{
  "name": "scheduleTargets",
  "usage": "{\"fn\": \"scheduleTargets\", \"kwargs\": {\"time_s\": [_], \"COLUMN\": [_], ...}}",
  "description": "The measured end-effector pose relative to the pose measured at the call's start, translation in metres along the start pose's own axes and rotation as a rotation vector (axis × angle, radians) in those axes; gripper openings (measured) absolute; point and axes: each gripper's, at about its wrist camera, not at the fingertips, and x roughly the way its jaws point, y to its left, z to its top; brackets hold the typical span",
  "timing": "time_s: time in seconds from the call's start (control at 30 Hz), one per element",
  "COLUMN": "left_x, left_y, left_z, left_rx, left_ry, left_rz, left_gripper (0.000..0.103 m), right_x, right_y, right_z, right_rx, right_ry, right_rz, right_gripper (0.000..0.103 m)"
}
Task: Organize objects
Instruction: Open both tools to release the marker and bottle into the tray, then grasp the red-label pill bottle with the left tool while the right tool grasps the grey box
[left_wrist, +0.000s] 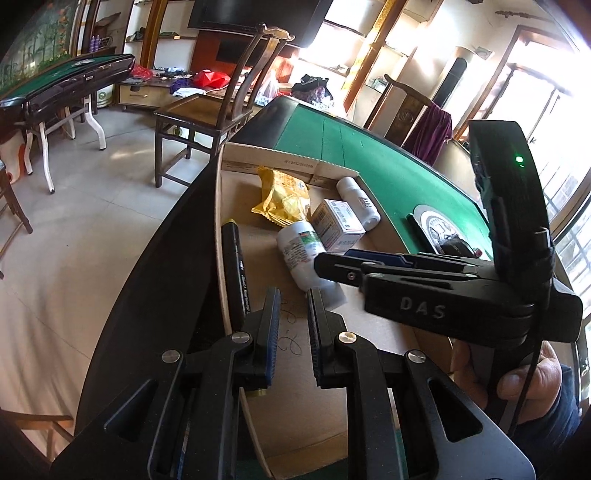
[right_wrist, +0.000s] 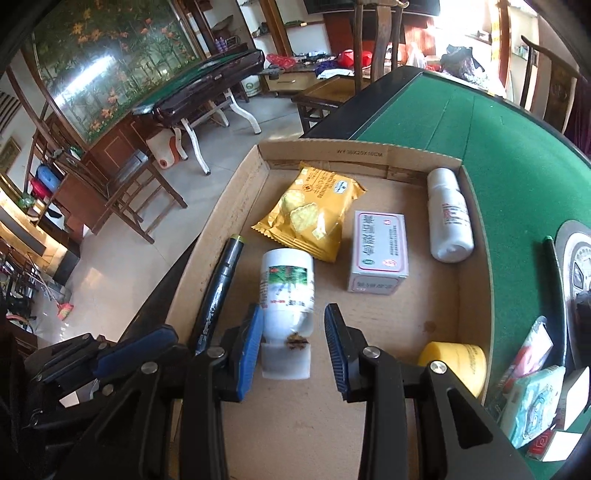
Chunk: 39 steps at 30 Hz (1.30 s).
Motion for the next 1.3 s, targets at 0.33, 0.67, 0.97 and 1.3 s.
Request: {"fn": "scheduleTargets", "kwargs": {"time_s": [0.33,0.67,0.97,1.3], "left_x": [-0.005,0.022,0.079,0.108], "left_y": [-0.057,-0.162,-0.211,-0.208], "left_z": [-0.009,-0.04,-0.049,-0.042], "left_rx": [0.121,0.309,0.111,0.006], "left_ry": [0.006,0.134,0.325,0.355], "left_rz": [-0.031,-0.168,-0.245,-0.187], "left_gripper": [0.013,0.038,0.046,0.046], "right_x": [-0.081,-0.148,-0.141,-0.126], "right_y": [-0.064,-0.182,-0.255,-0.251], "right_z": [-0.048,-0.11,-0.125,-0.128], "right_rx": [0.059,0.214,0.287,0.239], "right_ry": [-0.119,-0.217,-0.19,-0.035], "right_rz": [0.085,-0.006,-0.059,0.109], "right_gripper": [0.035,0.041,0.044,0.043]}}
